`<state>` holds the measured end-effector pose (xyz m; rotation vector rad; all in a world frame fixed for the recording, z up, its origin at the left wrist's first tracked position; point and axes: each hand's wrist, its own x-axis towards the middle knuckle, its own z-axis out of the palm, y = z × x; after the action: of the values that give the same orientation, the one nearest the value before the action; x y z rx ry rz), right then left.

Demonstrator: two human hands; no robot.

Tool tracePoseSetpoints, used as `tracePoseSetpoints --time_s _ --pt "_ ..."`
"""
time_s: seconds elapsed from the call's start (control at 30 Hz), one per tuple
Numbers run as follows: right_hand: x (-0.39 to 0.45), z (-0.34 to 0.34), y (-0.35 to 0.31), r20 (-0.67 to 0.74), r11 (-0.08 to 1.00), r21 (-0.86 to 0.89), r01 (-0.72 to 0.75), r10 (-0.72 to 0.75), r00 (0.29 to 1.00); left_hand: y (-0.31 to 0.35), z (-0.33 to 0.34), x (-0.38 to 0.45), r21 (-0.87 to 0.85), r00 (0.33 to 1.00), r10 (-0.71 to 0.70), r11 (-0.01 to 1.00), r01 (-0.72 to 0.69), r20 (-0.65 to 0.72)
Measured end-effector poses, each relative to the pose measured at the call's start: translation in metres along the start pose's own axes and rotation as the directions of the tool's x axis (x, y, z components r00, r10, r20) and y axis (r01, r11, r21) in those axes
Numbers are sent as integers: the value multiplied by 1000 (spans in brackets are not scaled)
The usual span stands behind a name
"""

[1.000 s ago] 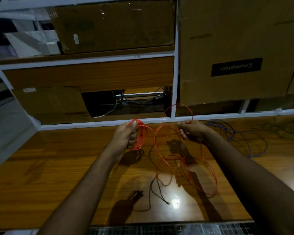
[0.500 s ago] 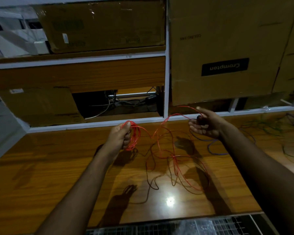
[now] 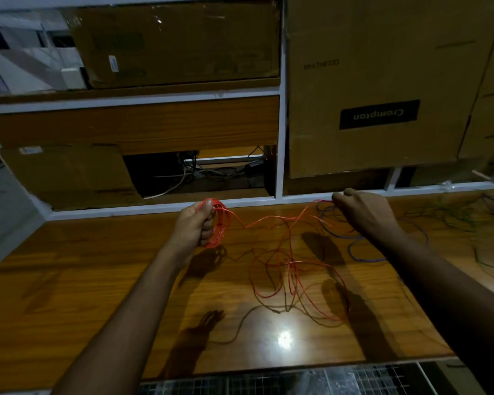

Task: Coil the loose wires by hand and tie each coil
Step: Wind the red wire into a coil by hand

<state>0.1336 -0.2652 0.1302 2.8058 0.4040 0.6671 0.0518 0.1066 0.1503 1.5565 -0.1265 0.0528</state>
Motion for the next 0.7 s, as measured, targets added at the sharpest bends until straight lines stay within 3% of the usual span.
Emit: tracePoseSetpoints --time_s 0.2,0.3,0.37,0.47,0.57,0.63,0.7 --pt "-6 -11 -18 -67 989 -125 -76 68 995 -5 6 -2 22 1000 -8 1000 8 4" --pt "-3 -12 -26 -106 981 83 -174 182 977 -6 7 -2 26 1000 -13 1000 13 0" --pt "2 -12 -26 -117 911 311 -271 320 940 -7 8 -2 26 1000 -13 1000 13 -3" --pt "7 -17 -27 -59 742 583 -329 443 894 -10 10 -2 21 1000 -14 1000 14 1" --pt "9 -25 -29 103 503 796 -337 436 894 -11 11 -3 29 1000 -21 999 21 3" --pt "10 -30 -29 222 304 885 -353 389 894 -10 11 -2 21 1000 -25 999 24 5" --pt "12 -37 -31 335 -5 935 -355 343 877 -9 11 -1 11 1000 -27 1000 27 3"
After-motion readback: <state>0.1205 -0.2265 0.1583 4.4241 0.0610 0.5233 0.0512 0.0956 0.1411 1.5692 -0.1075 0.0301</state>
